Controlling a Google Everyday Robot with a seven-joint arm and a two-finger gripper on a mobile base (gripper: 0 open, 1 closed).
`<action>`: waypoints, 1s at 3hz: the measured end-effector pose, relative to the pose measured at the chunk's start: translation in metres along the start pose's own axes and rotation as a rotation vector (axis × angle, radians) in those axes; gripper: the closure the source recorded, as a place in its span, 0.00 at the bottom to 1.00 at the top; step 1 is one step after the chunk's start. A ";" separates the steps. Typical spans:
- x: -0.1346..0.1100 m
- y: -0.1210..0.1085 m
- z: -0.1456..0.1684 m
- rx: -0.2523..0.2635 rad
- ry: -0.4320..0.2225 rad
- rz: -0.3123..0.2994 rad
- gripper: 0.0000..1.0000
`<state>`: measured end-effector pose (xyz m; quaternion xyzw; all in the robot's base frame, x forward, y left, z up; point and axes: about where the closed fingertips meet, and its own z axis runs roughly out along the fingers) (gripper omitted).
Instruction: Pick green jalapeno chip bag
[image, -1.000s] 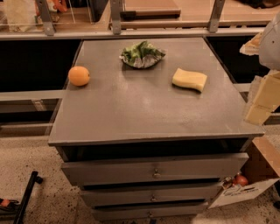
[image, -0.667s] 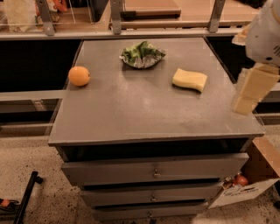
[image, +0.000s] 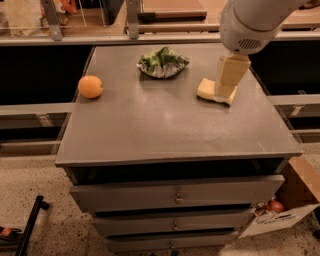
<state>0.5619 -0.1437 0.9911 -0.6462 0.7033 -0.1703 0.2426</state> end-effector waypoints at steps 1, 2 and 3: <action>-0.033 -0.025 0.031 0.095 0.021 -0.053 0.00; -0.024 -0.034 0.027 0.132 0.057 -0.060 0.00; -0.025 -0.033 0.026 0.130 0.054 -0.059 0.00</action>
Offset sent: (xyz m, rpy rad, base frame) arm 0.0314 0.0274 -0.0060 -0.0376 -0.0765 0.0234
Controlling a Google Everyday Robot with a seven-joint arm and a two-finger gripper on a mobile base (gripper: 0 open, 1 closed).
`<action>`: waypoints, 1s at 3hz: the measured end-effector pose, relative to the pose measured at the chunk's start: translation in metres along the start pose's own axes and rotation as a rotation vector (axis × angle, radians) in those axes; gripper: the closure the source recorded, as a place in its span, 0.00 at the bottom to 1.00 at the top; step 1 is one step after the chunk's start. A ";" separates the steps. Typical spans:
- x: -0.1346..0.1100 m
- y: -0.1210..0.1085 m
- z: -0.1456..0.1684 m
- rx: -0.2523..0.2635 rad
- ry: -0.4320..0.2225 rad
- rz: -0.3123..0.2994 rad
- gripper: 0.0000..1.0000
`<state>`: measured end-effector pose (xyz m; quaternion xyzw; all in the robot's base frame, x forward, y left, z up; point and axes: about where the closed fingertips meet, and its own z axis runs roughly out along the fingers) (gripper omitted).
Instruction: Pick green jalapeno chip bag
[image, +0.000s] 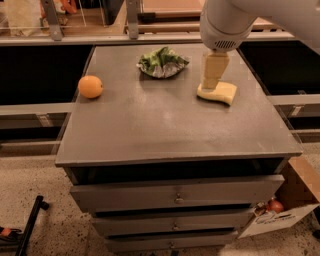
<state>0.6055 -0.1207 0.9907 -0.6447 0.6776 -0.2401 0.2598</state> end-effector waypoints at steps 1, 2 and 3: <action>-0.011 -0.012 0.014 0.018 -0.054 0.012 0.00; -0.028 -0.034 0.047 0.028 -0.121 0.056 0.00; -0.040 -0.049 0.084 -0.018 -0.180 0.153 0.00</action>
Offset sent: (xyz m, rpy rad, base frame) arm 0.1120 0.0480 -0.0287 0.2296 -0.0396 0.0474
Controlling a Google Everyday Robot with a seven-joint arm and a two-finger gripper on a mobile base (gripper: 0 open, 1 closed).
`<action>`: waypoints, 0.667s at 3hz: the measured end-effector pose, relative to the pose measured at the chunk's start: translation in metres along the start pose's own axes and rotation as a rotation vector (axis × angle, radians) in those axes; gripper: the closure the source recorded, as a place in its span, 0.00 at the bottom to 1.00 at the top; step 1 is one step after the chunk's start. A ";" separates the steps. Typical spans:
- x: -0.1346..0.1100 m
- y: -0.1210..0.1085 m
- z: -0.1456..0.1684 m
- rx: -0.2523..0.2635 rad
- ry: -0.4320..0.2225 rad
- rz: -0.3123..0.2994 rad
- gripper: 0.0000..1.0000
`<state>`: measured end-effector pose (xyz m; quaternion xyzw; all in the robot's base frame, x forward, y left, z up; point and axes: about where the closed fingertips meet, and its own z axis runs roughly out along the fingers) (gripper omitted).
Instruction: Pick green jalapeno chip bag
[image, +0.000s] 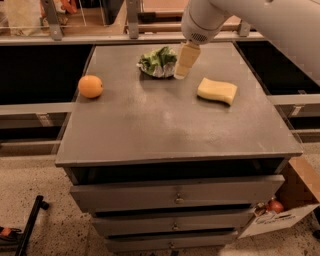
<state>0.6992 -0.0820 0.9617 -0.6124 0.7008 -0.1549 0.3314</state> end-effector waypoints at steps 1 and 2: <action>0.000 -0.002 0.036 -0.066 -0.059 0.147 0.00; -0.007 0.000 0.065 -0.112 -0.104 0.258 0.00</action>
Offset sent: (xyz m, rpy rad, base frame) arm 0.0644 0.0316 -0.0648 0.3930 0.1989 -0.1489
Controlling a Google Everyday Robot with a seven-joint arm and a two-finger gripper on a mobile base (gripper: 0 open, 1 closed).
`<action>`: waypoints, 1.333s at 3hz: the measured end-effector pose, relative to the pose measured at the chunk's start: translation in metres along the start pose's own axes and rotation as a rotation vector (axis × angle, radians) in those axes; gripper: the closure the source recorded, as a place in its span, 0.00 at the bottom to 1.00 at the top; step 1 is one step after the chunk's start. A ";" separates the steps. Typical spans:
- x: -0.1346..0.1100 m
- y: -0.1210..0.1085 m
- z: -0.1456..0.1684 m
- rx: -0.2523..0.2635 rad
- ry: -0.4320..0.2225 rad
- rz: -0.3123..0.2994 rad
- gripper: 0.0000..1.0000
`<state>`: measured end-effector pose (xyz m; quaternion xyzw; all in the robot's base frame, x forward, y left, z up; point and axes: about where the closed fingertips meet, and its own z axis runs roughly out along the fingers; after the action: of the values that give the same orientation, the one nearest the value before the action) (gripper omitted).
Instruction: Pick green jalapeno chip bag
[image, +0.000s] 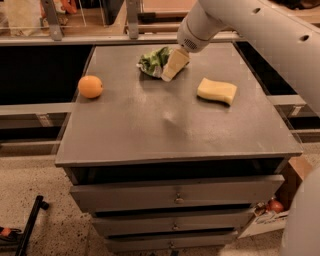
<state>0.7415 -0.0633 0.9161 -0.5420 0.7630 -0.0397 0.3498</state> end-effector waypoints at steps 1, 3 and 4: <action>-0.006 0.001 0.022 -0.001 -0.032 0.045 0.00; -0.009 -0.003 0.060 0.052 -0.051 0.088 0.17; -0.011 0.001 0.070 0.053 -0.069 0.091 0.40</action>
Offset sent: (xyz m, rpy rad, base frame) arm 0.0475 0.0215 -0.0430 0.0717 -0.0547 -0.1082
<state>0.7825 -0.0307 0.8686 -0.4981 0.7732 -0.0253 0.3916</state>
